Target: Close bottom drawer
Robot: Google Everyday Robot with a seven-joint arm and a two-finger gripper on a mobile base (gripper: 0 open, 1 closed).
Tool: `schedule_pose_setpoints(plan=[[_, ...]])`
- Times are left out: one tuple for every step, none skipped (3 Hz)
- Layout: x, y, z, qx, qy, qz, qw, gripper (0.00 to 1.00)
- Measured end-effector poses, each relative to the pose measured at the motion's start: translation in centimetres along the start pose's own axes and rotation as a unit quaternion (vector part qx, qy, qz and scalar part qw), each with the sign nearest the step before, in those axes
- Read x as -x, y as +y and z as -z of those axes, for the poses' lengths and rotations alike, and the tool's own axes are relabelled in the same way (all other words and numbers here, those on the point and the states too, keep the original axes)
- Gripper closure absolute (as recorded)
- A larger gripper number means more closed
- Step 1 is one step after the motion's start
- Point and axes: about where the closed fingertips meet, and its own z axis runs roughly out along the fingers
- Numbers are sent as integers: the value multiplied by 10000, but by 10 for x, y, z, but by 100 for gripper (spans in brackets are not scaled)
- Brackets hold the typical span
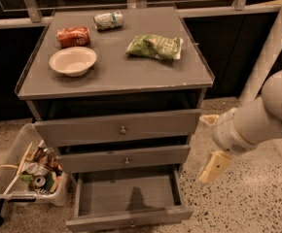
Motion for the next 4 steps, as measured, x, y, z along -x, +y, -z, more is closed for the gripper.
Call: schedule_pose_setpoints(plan=[[-31,-6,-61,87,-213,-158,9996,18],[-61,-10,-115,156,-357,-354,9986,41],[-64,-9,-124,206,-383,-396,9983,64],[-64,-9,-123,205,-381,-392,9983,88]])
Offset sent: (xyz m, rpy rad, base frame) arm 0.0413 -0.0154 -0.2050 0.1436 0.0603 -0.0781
